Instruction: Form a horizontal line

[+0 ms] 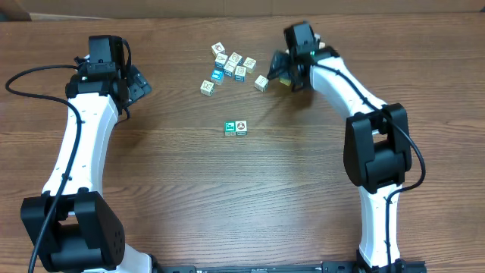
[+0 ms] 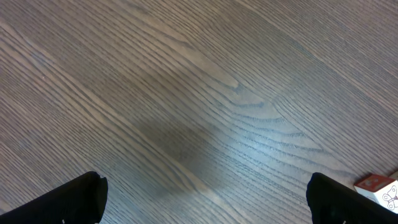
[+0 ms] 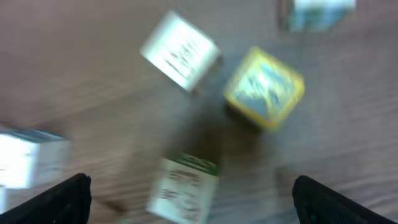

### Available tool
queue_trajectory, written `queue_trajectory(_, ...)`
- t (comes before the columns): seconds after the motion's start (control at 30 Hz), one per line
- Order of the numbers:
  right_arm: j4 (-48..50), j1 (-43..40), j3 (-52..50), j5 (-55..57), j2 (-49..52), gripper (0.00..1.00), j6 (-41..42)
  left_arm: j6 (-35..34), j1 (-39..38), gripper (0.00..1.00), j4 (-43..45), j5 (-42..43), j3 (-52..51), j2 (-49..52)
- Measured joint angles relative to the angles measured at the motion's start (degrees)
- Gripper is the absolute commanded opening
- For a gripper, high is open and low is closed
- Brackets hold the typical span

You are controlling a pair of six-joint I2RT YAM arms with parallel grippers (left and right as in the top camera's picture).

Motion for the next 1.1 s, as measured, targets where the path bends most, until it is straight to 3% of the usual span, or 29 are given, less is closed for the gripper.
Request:
queue_trajectory(0.3,-0.9,3.6,6.9,-2.3,-0.2,0.72,-2.0,0.0,0.0,1.00,0.0,0.0,0.0,0.0)
queue_trajectory(0.6,-0.1,9.8,6.9,-2.5,0.7,0.72,-2.0,0.0,0.0,1.00,0.0,0.0,0.0,0.0)
queue_trajectory(1.1,-8.0,9.1,6.8,0.2,2.1,0.69,-0.2,0.0,0.0,1.00,0.0,0.0,0.0,0.0)
